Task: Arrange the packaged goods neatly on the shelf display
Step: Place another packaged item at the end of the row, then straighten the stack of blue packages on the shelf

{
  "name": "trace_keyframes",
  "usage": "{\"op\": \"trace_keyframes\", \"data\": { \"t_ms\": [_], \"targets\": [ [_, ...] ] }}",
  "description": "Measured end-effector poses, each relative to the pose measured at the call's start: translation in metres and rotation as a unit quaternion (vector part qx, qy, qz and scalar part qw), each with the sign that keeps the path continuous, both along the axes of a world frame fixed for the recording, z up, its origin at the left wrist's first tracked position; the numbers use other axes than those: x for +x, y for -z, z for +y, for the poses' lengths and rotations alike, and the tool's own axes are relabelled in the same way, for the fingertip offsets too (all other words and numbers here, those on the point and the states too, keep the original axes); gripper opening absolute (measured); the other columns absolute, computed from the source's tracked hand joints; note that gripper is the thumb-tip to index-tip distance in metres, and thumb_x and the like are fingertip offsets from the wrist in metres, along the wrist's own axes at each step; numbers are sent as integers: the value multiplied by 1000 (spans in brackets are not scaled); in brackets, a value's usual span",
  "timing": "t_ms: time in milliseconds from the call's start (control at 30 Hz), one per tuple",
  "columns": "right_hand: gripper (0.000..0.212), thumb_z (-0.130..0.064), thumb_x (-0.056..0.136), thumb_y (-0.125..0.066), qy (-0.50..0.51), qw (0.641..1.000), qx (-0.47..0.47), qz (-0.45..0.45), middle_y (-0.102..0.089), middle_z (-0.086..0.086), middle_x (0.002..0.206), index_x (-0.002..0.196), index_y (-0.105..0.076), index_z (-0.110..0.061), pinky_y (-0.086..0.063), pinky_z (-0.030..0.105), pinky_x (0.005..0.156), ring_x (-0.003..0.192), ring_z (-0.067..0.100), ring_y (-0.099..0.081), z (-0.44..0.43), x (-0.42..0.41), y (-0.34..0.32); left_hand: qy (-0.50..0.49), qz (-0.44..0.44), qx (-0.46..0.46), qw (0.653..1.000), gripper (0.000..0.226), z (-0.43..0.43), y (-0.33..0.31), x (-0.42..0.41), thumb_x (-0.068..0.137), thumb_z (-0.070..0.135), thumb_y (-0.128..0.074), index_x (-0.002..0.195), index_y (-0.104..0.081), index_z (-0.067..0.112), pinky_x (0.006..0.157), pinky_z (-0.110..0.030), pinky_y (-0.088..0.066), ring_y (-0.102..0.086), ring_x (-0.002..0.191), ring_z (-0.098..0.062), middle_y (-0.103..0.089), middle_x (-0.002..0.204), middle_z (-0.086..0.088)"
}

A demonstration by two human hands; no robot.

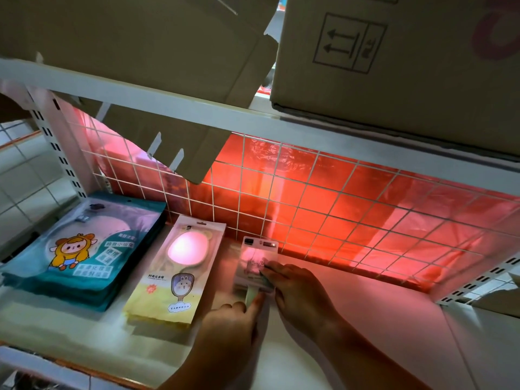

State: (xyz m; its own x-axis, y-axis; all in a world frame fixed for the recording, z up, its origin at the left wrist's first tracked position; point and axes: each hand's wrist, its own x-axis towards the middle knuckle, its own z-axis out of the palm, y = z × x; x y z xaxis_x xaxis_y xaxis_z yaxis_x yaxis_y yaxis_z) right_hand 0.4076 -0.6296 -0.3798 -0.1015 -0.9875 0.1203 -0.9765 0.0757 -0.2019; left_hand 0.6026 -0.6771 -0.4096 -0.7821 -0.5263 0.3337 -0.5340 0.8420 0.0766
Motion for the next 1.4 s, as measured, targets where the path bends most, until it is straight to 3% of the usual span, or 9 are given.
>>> {"op": "trace_keyframes", "data": {
  "t_ms": [367, 567, 667, 767, 833, 900, 1000, 1300, 1400],
  "targets": [
    [55, -27, 89, -59, 7, 1000, 5, -4, -51, -10, 148, 143, -51, -34, -50, 40, 100, 123, 21, -57, 3, 3, -4, -2, -13, 46, 999, 53, 2, -12, 1, 85, 43, -47, 132, -66, 30, 35, -30, -39, -50, 40, -15, -55, 53, 2],
    [57, -23, 84, -60, 11, 1000, -4, -3, -55, -11, 144, 140, -55, -33, -54, 38, 93, 111, 22, -62, 4, 4, -5, -16, -36, 73, 997, 56, 4, -15, 0, 80, 41, -48, 132, -67, 31, 34, -29, -37, -50, 39, -18, -53, 52, 1],
    [57, -23, 85, -59, 7, 1000, -2, 2, -54, -12, 146, 141, -54, -34, -52, 37, 96, 115, 22, -61, 4, 5, -8, -7, -49, 89, 995, 63, 5, -20, 1, 77, 52, -54, 137, -62, 33, 35, -29, -38, -51, 40, -17, -55, 53, 2],
    [58, -21, 87, -56, 17, 1000, -9, -9, -50, -14, 149, 143, -51, -36, -45, 34, 106, 124, 18, -56, 4, 5, -15, 4, -69, 115, 991, 84, 5, -28, 4, 64, 69, -71, 141, -57, 37, 37, -25, -38, -52, 41, -12, -57, 53, 2],
    [58, -17, 87, -56, 29, 999, -27, -11, -52, -13, 147, 141, -53, -35, -42, 31, 110, 127, 16, -54, 5, 2, -20, -5, -58, 150, 987, 86, 7, -41, 7, 70, 72, -68, 148, -46, 43, 50, -18, -40, -54, 53, -7, -64, 67, 1],
    [57, -14, 86, -57, 40, 998, -43, -5, -54, -12, 145, 139, -57, -33, -37, 27, 111, 129, 14, -53, 7, 0, -25, -23, -1, 191, 981, 78, 8, -56, 5, 87, 66, -58, 155, -26, 46, 74, -16, -46, -61, 80, -7, -70, 99, 1],
    [55, -12, 85, -61, 60, 996, -59, -1, -58, -10, 141, 136, -60, -33, -35, 24, 108, 128, 14, -53, 10, -3, -32, -27, 32, 174, 984, 67, 5, -79, -3, 96, 58, -51, 155, -28, 37, 95, -20, -43, -57, 112, -6, -62, 132, 9],
    [40, -30, 87, -62, 105, 989, -106, -6, -65, -3, 122, 126, -64, -22, -47, 32, 98, 111, 18, -56, 40, 1, -70, 72, 52, 153, 984, 66, -19, -93, -21, 90, 73, -38, 147, -37, 41, 103, -44, -48, -51, 129, -17, -55, 143, 5],
    [38, -40, 88, -48, 124, 987, -106, 11, -67, -6, 112, 118, -66, -24, -47, 32, 93, 104, 16, -56, 58, 2, -88, 93, 89, 134, 983, 62, -12, -110, -30, 92, 69, -44, 146, -39, 40, 101, -40, -41, -46, 130, -17, -55, 143, 6]
  ]
}}
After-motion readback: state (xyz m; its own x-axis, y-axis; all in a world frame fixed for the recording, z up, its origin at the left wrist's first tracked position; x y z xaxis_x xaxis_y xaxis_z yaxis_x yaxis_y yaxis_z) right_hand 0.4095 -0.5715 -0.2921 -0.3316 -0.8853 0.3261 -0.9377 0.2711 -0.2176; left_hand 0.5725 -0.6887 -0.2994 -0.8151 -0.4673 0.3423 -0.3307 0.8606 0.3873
